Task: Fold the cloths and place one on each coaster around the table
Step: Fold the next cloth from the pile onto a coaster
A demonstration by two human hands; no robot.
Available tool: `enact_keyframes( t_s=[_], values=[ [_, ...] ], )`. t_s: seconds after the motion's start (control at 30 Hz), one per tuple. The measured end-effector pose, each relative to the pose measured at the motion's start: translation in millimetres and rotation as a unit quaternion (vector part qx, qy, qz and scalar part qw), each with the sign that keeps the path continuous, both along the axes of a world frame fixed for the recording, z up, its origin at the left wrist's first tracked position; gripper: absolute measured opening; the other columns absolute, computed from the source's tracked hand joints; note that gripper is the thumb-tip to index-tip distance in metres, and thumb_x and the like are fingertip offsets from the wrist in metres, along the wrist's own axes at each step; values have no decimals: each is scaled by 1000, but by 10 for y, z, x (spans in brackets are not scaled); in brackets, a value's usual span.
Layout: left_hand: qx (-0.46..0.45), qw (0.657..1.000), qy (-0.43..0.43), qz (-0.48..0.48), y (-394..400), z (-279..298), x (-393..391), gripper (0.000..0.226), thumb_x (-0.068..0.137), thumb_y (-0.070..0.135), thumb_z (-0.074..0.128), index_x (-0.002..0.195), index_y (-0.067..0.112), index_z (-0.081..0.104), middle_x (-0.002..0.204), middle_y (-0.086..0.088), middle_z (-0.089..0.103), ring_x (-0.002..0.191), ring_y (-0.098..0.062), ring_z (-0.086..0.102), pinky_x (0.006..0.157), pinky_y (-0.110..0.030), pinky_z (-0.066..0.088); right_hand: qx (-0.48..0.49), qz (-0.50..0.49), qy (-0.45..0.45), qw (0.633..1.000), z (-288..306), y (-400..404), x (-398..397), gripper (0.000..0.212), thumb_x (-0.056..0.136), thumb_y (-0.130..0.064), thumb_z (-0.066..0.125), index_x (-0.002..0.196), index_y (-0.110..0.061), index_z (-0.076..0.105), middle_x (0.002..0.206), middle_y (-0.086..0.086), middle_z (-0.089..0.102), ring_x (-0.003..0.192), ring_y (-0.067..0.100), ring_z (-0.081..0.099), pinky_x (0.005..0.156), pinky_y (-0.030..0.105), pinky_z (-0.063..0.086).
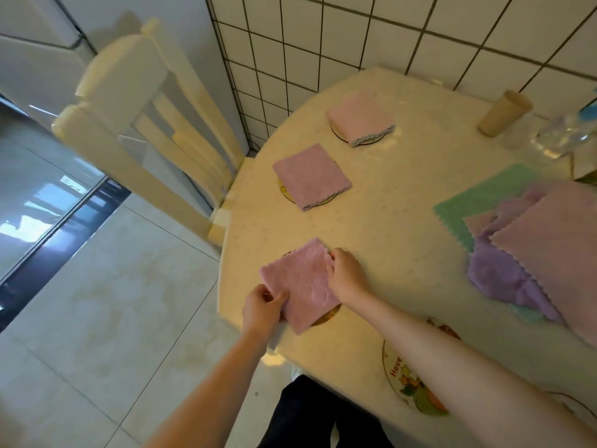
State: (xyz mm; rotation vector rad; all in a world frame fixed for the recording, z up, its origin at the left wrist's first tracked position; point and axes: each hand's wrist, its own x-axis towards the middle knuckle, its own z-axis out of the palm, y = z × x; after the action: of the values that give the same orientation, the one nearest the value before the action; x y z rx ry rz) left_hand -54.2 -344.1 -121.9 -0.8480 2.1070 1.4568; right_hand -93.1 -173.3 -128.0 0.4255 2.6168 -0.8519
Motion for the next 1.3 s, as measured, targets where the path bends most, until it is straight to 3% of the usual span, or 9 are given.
enact_keyframes(
  t_s=[0.13,0.3,0.47,0.63,0.73,0.9,1.07,1.17,1.3],
  values=[
    [-77,995,59,-40,8,26,8,25,86,24,66,103,16,49,93,1,62,86,-21,62,63,-28,49,24,34,46,998,-63,-15,93,34,97,-16,43,131,-16,39,126,7,47,102,27,57,79,39,49],
    [-206,939,193,-196,-62,25,72,57,87,22,63,136,21,36,122,5,35,91,-9,45,74,-21,37,56,118,61,989,-62,43,160,50,97,-17,43,143,-30,27,123,6,39,91,24,57,68,33,48],
    [-272,912,160,-262,-124,-76,88,60,90,39,57,143,23,34,132,-4,34,113,-23,48,79,-29,47,80,113,36,990,-81,58,134,39,99,-27,35,137,-35,30,121,6,37,95,27,53,66,32,39],
    [-306,910,113,-257,-30,46,-14,54,87,36,57,137,24,40,138,-5,28,123,-29,35,92,-35,42,110,156,33,981,22,211,155,46,96,-19,43,139,-26,27,126,9,38,104,27,49,74,39,49],
    [-379,857,164,-309,133,120,-99,52,87,31,59,135,18,43,145,-10,29,128,-35,29,104,-42,34,130,145,20,981,112,489,193,43,97,-20,39,138,-16,30,133,9,40,112,27,47,81,41,49],
    [-385,751,309,-438,801,139,-120,46,80,25,62,122,6,57,126,-12,54,117,-33,44,92,-45,47,151,125,48,979,232,1369,393,45,96,-17,38,140,-14,30,136,7,41,119,26,45,89,43,47],
    [-357,710,316,-519,1849,143,186,52,82,16,56,133,6,48,136,-11,49,130,-36,39,105,-43,36,213,92,130,964,307,2502,797,34,86,-8,53,119,-6,51,112,16,58,100,36,58,74,44,53],
    [-342,677,316,-570,2489,55,460,55,73,15,68,126,6,56,129,-10,57,126,-35,48,101,-41,43,239,73,143,958,309,3188,1204,20,76,-6,67,92,-5,55,89,17,59,81,37,58,62,42,50],
    [-315,655,346,-593,3296,63,690,54,67,17,68,120,9,62,121,-7,63,117,-30,57,93,-37,49,248,49,109,961,307,3936,1617,31,70,-22,77,83,-7,53,82,15,58,77,36,57,56,41,47]
  ],
)
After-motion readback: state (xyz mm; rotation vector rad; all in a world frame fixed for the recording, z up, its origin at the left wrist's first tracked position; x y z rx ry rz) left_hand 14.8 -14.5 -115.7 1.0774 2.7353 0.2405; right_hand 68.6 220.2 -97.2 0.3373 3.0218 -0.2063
